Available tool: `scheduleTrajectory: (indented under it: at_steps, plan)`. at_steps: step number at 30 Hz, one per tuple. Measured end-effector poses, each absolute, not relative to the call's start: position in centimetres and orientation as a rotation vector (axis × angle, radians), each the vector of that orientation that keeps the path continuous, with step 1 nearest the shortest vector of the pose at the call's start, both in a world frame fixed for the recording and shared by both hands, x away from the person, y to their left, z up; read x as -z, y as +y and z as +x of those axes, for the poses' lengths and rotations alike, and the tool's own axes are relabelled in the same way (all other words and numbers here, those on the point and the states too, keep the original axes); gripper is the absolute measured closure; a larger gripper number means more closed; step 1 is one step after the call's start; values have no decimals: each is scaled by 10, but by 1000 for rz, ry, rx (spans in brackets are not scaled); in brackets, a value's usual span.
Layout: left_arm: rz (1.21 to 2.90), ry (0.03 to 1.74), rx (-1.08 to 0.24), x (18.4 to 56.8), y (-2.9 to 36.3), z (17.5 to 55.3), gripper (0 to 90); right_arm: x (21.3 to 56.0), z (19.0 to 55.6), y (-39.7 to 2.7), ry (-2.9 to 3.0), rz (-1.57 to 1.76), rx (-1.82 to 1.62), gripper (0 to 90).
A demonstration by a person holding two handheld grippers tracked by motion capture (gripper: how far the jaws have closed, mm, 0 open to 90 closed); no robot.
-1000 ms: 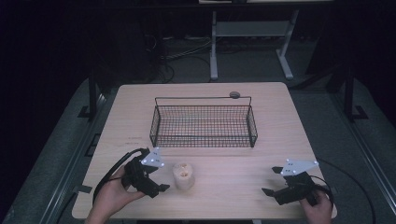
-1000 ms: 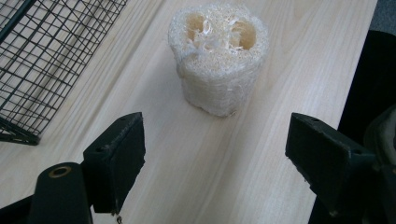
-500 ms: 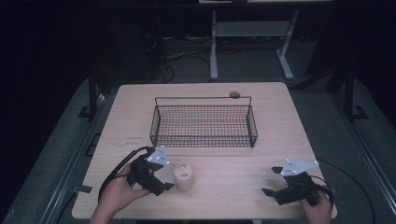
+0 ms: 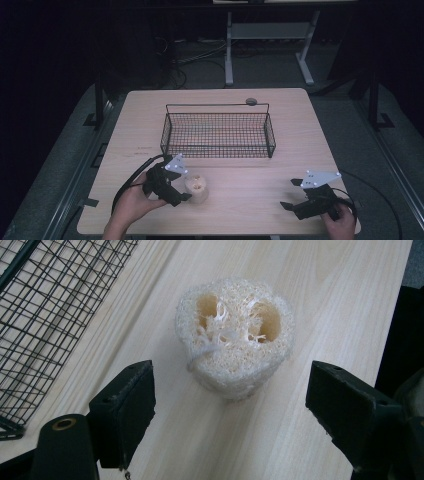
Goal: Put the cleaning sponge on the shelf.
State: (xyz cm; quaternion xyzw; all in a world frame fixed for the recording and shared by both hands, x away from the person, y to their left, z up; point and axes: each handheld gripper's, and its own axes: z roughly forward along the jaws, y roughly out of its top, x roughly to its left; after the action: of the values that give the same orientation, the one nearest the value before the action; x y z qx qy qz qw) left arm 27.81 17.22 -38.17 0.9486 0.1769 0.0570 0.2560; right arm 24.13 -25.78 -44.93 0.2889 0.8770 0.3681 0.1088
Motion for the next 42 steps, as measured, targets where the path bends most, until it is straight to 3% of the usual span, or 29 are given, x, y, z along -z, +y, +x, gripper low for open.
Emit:
scheduleTrajectory:
  at_steps: [42]
  plan:
    - [2614,480,-97,394,148,293,191,448,240,-257,2582,839,-1100,142]
